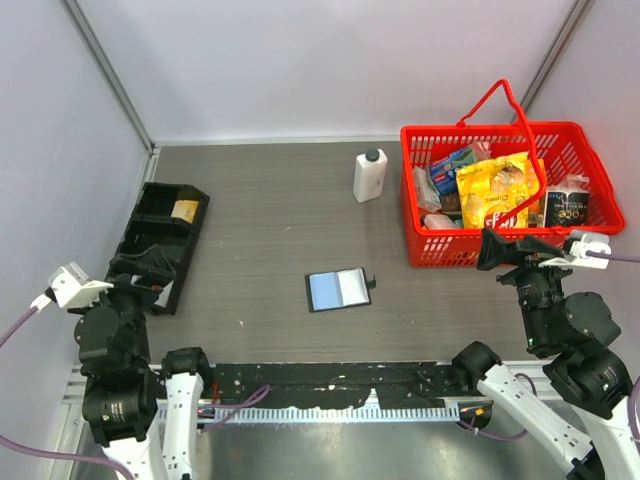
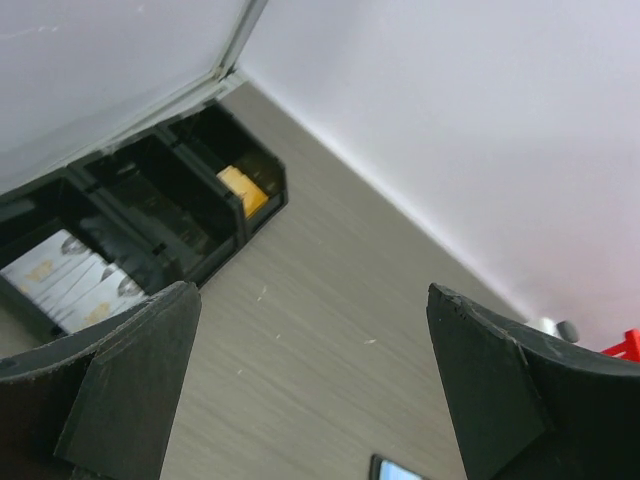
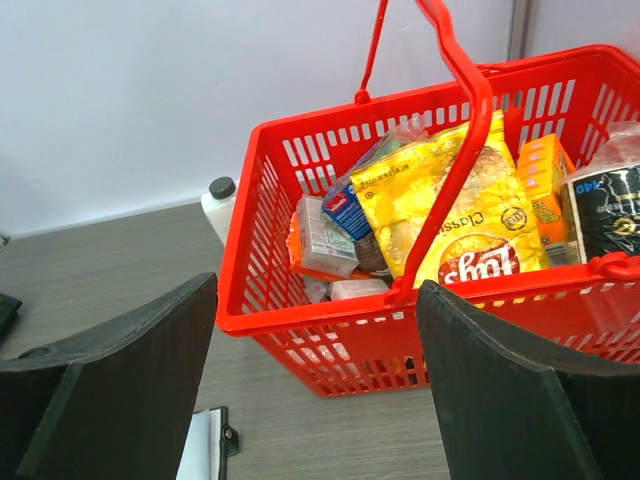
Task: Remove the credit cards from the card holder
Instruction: Reset both arms
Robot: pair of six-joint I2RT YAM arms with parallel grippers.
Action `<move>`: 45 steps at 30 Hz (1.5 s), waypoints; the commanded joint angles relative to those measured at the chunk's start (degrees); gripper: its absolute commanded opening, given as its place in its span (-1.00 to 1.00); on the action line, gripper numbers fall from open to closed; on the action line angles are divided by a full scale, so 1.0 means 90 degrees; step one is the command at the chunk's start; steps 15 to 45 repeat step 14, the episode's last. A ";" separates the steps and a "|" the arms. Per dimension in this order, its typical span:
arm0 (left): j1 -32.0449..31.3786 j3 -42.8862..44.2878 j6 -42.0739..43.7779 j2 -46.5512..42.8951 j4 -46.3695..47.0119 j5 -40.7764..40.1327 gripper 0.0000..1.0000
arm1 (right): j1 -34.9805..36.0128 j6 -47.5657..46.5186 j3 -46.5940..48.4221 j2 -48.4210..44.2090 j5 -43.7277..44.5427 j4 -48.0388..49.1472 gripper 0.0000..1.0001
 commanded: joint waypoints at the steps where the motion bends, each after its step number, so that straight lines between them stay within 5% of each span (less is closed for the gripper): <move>1: -0.0018 -0.0004 0.0372 -0.0058 -0.0800 -0.0014 0.99 | -0.0005 -0.0213 -0.0008 -0.0086 0.0447 0.0192 0.69; 45: -0.0037 -0.0541 0.0363 -0.0478 -0.0558 0.0378 0.99 | -0.0015 0.0148 -0.0476 -0.0066 0.0594 0.0562 0.68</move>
